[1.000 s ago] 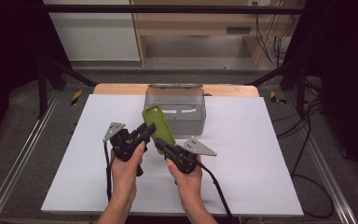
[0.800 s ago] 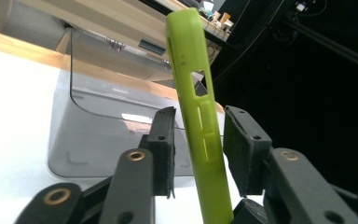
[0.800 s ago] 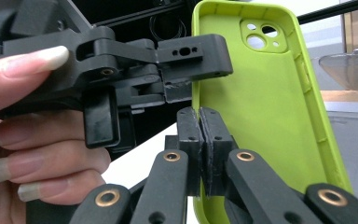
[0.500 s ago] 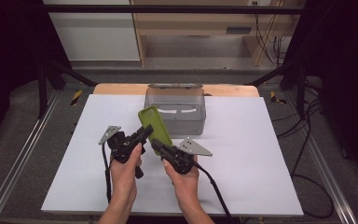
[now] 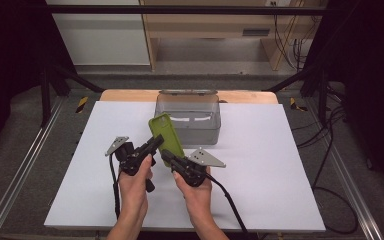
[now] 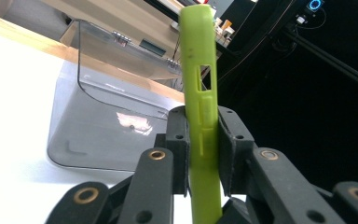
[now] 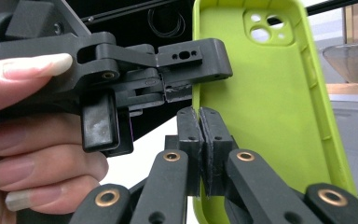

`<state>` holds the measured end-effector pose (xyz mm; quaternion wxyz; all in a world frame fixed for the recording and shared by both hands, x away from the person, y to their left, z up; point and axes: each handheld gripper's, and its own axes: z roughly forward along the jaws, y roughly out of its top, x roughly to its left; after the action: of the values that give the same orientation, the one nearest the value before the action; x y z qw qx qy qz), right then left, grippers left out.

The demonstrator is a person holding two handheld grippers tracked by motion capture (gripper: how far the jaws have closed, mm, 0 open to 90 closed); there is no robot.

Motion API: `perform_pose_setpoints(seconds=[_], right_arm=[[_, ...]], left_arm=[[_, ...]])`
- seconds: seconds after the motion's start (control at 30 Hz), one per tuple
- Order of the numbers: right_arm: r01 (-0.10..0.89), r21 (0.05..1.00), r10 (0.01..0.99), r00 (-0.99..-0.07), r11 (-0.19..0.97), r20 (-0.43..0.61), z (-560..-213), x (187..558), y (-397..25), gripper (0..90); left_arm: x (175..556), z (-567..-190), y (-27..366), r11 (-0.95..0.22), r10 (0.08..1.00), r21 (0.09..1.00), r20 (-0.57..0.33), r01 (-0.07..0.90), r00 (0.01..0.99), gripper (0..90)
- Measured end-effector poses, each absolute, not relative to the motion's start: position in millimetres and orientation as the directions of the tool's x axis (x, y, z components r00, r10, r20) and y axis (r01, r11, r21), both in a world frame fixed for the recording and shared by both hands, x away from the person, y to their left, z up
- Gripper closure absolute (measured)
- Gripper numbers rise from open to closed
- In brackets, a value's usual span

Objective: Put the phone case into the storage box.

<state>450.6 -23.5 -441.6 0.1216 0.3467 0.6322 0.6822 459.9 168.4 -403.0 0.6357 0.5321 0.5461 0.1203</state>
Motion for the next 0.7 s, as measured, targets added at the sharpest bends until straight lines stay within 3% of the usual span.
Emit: perform_pose_setpoints(seconds=[0.7], right_arm=[[0.263,0.947,0.599,-0.733,-0.185,0.321,-439.9,449.9,-24.5,85.2]], left_arm=[[455.3,-397.8,164.3,0.398,0.750,0.828,-0.541,0.394,0.379,77.8]])
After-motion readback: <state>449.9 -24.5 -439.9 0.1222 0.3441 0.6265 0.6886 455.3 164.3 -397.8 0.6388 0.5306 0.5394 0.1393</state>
